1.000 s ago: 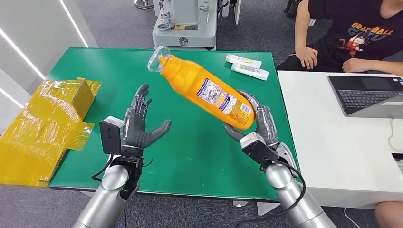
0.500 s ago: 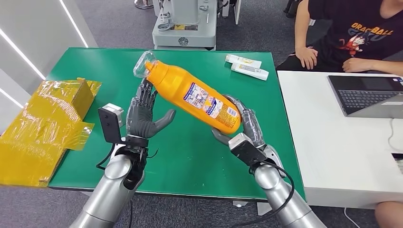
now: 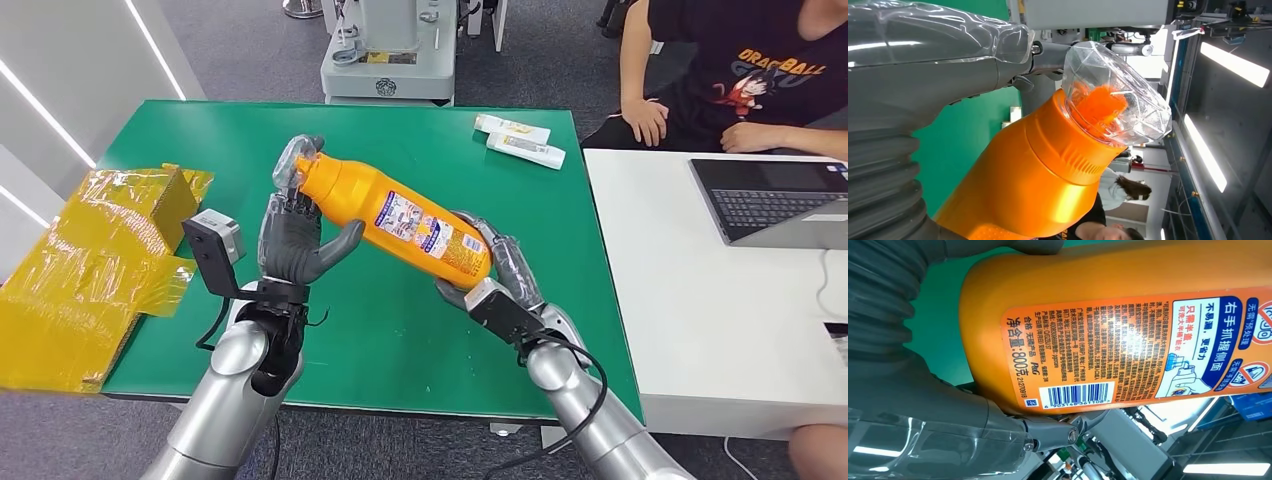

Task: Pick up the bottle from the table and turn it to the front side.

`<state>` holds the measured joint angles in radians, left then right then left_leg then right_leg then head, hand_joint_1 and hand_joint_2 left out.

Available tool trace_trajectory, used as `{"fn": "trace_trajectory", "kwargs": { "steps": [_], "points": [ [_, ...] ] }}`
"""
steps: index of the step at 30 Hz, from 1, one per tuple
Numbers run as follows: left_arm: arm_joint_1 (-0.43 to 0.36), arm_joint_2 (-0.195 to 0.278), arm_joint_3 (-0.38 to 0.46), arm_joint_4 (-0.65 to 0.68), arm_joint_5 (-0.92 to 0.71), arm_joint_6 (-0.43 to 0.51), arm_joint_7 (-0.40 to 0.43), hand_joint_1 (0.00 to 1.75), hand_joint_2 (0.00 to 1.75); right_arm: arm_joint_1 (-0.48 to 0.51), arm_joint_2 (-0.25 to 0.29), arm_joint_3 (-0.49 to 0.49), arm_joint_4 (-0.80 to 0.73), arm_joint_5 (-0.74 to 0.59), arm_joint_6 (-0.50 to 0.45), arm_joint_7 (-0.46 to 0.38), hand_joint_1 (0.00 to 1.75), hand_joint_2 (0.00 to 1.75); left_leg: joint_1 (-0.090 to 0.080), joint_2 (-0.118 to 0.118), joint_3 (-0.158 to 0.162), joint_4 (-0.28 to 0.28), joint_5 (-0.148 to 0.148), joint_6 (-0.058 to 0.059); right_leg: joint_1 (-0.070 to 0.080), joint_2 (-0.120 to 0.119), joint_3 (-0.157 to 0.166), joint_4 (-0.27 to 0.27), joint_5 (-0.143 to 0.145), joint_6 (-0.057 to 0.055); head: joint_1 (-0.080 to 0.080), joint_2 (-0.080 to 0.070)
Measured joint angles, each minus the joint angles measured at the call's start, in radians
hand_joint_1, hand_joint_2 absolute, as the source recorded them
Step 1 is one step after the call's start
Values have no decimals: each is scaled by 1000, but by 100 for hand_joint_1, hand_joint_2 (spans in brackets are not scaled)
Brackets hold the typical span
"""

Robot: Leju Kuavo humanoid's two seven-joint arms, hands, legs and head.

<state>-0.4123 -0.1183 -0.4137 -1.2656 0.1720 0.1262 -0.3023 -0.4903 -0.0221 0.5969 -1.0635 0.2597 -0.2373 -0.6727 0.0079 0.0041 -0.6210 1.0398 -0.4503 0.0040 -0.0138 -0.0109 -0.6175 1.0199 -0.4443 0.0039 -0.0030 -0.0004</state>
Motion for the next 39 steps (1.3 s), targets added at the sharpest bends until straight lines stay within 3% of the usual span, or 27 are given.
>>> {"fn": "trace_trajectory", "kwargs": {
  "steps": [29, 39],
  "points": [
    [6, 4, -56, 62, 65, -46, 46, 0, 175, -66, -8, 5, 101, 1, -4, 14, 175, 175, 0, 0, 0, 0, 0, 0, 0, 0, 0, 0, 0, 0, 0, 0],
    [-5, 11, -54, 77, 25, 37, 14, 0, 175, -83, 21, 9, 96, -10, 5, 21, 175, 175, 0, 0, 0, 0, 0, 0, 0, 0, 0, 1, 0, 0, 0, 0]
  ]
}}
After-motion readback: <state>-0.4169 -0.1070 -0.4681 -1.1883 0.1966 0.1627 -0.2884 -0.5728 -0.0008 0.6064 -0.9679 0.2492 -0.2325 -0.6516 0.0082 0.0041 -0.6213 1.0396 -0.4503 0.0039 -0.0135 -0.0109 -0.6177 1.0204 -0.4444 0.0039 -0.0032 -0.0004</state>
